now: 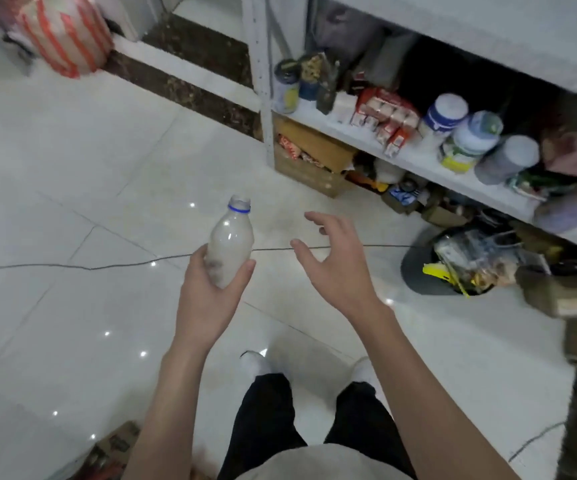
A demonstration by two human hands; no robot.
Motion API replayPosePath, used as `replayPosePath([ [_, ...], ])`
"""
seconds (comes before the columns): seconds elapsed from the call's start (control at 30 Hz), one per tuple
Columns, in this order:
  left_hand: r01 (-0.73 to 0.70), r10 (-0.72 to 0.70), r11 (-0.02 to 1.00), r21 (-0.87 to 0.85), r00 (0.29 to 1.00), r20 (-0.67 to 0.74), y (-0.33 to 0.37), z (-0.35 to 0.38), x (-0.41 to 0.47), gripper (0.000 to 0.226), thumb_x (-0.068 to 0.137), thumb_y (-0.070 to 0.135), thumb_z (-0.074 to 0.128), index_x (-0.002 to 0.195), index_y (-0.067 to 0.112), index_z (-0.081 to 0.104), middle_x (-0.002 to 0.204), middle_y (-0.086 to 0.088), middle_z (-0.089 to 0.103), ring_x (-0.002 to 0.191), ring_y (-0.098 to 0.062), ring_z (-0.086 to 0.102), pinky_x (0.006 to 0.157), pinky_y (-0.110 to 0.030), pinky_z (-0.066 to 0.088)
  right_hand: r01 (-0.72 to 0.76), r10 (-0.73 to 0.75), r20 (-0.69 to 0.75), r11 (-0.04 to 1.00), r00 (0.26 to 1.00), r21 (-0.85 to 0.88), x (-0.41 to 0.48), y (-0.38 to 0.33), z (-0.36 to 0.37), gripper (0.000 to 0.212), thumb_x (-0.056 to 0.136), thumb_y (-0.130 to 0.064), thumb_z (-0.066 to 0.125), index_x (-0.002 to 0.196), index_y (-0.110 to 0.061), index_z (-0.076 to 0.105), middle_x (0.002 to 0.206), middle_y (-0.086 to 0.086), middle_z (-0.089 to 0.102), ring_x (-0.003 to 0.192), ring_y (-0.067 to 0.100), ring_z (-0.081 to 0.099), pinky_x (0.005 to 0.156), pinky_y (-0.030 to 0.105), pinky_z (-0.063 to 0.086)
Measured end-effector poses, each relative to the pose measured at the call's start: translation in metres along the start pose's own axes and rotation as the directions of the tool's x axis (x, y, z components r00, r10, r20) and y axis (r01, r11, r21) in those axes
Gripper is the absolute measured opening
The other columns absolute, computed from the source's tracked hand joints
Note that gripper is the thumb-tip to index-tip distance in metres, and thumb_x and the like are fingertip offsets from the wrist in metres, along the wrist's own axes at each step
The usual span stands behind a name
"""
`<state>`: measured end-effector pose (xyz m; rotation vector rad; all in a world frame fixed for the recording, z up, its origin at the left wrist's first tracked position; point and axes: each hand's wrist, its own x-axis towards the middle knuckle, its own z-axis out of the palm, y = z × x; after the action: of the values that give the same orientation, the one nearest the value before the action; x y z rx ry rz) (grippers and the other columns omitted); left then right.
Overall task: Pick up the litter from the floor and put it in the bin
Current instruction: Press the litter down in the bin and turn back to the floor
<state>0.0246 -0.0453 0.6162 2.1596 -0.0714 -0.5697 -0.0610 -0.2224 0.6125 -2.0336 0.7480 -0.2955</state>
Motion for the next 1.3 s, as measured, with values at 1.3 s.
replayPosePath([
  [1.3,-0.935,0.293,0.140,0.327,0.354,0.888,0.086,0.770,0.101,0.074,0.073,0.072,0.061,0.129,0.027,0.045,0.123,-0.005,0.056,0.111,-0.030,0.054,0.099,-0.041,0.033,-0.607,0.725,-0.561,0.668,0.399,0.432,0.001,0.554,-0.269,0.041,0.087,-0.044,0.065,0.126,-0.036,0.055,0.123,-0.014,0.048,0.115,0.008,0.052,0.094,0.041,0.050],
])
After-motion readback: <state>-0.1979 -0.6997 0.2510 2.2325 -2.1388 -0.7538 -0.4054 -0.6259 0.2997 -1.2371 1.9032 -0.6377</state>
